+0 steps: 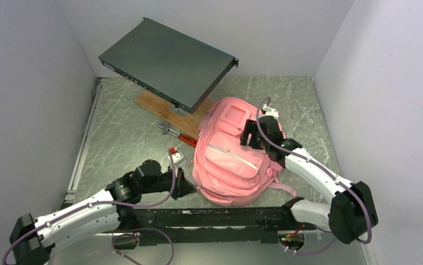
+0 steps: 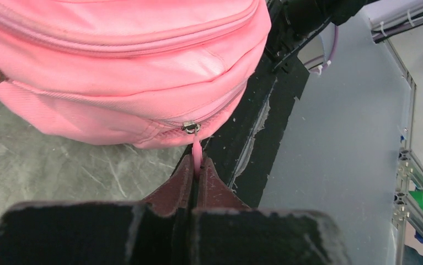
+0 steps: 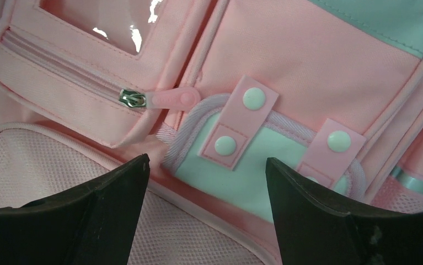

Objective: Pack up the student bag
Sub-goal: Zip the student bag at the center of the board.

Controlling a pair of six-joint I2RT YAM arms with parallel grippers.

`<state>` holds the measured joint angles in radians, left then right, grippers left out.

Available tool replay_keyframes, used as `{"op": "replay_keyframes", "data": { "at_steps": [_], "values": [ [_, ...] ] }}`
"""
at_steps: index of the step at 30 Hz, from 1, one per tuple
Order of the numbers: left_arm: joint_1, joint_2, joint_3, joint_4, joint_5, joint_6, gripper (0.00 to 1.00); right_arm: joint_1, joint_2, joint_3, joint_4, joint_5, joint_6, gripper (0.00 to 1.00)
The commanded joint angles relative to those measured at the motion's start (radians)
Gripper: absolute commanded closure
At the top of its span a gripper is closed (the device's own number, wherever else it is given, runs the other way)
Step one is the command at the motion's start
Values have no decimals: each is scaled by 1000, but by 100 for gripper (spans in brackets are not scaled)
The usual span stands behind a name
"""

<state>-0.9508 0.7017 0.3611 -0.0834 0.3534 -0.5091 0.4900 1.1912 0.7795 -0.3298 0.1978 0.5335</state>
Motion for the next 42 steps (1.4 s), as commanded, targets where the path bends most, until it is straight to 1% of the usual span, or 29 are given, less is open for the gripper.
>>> {"op": "replay_keyframes", "data": {
  "at_steps": [1,4,6,8,10,12,14,16,17,20,22,24,25,27,29,30,32,35,39,40,42],
  "values": [
    [-22,24,36,108,137,-4,100,66,38,172,-263,93,-38,20],
    [-22,62,12,165,150,-39,100,172,21,271,-450,220,24,14],
    [-22,90,-2,202,176,-59,100,246,-5,333,-559,236,117,13],
    [-23,103,-20,232,180,-75,100,329,-23,368,-641,199,237,12],
    [-23,99,-44,265,170,-100,100,401,-33,368,-638,76,344,10],
    [-23,93,-69,299,160,-115,100,481,-42,353,-596,-8,457,10],
    [-23,96,-63,303,154,-118,100,533,-62,316,-505,-119,563,9],
    [-24,99,-44,277,130,-108,100,574,-83,269,-411,-162,696,10],
    [-25,98,-37,262,117,-100,100,591,-83,258,-401,-162,796,12],
    [-29,81,-34,223,55,-86,100,632,-36,306,-492,-141,960,16],
    [-35,62,-42,209,14,-73,100,645,-3,324,-541,-157,1064,18],
    [-52,41,-49,182,-64,-62,100,660,19,301,-543,-184,1178,23],
    [-63,35,-50,179,-95,-48,100,673,29,282,-538,-192,1227,29],
    [-89,24,-47,178,-151,-26,100,680,49,247,-533,-228,1307,35],
    [-125,13,-51,193,-219,-2,100,680,69,227,-531,-246,1365,40],
    [-134,9,-58,213,-230,7,100,682,78,223,-528,-238,1379,42],
    [-144,6,-66,243,-223,25,100,682,98,224,-532,-234,1411,44],
    [-162,-8,-62,237,-229,53,100,683,121,228,-510,-234,1439,46],
    [-179,-23,-62,224,-233,77,100,685,168,266,-539,-219,1453,50],
    [-182,-24,-62,222,-232,79,100,685,177,272,-540,-221,1454,52],
    [-184,-23,-60,222,-229,84,99,686,195,273,-521,-234,1450,59]
  ]
}}
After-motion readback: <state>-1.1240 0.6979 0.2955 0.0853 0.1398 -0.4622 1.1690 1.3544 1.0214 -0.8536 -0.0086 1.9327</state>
